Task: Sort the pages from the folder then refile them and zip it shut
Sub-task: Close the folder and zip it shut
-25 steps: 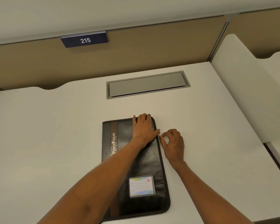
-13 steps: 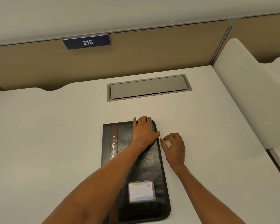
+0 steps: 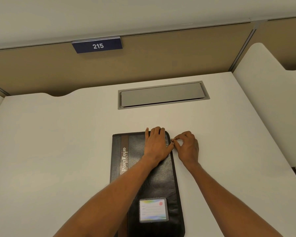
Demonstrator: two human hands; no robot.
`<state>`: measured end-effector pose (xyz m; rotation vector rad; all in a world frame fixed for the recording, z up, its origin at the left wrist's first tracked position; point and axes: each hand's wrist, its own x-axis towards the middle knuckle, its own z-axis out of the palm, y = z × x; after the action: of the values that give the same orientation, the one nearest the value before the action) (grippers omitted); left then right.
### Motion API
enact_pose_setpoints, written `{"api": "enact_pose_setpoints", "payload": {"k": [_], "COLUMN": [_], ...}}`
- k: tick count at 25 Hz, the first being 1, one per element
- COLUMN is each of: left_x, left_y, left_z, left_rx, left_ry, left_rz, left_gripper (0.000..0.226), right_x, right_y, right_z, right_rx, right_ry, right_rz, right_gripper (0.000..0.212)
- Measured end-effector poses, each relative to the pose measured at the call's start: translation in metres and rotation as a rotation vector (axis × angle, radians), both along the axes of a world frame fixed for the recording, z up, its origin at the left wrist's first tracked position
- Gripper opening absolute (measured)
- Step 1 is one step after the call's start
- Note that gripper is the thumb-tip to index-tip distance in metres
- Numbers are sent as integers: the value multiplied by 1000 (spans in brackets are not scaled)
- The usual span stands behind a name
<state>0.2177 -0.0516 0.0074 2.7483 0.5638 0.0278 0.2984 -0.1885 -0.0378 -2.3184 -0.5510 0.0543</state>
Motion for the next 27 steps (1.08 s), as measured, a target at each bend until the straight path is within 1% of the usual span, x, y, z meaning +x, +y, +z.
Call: {"api": "enact_pose_setpoints", "payload": {"k": [4,7,9,11,14,16,19,23,25,27], "left_x": [0,2,6,17,39,52,66,79,82,83], "left_y": [0,0,4,10,22,28,31,35,39,42], "left_z": [-2,-2,0,6,14,16,13,16,19,21], "left_rx": [-18,-37,-74,-136,-204,-254,-281,-306,-315,-326], "left_ry": [-12,-4,24,49,92,142,235,274,277,276], "left_rz": [2,7,27,71,124,184,275,295,304,317], "left_gripper": [76,72,62,45,29,25,27,30,30,24], "right_x": [17,30,36,44,57,62,63,56,50,41], "right_y": [17,28,28,28,34,39,43,47,49,51], "right_z": [2,9,14,18,27,33,38,47,49,48], "right_rx": [-16,-37,-51,-65,-98,-103,-41,18,-13,-57], "right_ry": [16,68,95,119,192,247,346,518,591,603], "right_rz": [71,149,228,311,362,334,240,139,93,81], "right_gripper": [8,9,7,7,9,10,13,18,15,7]}}
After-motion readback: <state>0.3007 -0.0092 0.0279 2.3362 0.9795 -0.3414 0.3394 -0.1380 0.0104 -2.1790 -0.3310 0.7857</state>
